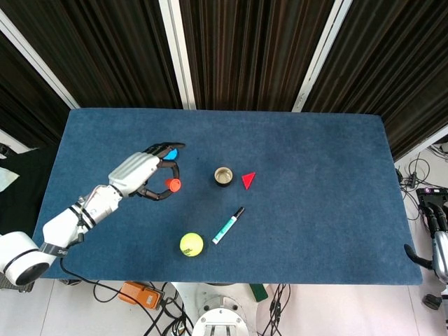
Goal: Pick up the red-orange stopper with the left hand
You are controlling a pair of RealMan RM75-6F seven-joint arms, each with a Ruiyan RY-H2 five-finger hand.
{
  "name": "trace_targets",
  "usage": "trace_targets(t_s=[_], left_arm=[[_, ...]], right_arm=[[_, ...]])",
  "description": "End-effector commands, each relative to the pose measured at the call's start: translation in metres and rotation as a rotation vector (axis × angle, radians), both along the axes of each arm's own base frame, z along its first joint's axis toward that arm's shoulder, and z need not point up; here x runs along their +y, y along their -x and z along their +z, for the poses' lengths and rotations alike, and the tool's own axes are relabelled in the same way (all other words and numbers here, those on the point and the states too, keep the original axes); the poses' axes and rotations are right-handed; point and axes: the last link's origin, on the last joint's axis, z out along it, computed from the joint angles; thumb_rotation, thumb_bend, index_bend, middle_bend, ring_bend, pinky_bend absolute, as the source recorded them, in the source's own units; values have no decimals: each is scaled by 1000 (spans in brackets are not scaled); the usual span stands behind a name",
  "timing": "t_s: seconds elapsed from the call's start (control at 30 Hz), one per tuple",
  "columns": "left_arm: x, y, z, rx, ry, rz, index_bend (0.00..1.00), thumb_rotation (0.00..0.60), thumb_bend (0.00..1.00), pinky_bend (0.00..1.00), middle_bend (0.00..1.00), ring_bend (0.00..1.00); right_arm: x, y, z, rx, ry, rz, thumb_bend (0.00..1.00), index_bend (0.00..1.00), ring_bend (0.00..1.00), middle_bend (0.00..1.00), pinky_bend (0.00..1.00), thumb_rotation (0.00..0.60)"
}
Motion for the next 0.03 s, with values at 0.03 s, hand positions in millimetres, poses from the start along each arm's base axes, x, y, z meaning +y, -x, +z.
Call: trace_targets(t_s=[0.03], left_arm=[[-1,3,-2,0,5,3,532,600,352,90,56,0]], right_arm=[[-1,0,-1,4,-5,1,402,173,58,135,0,600]])
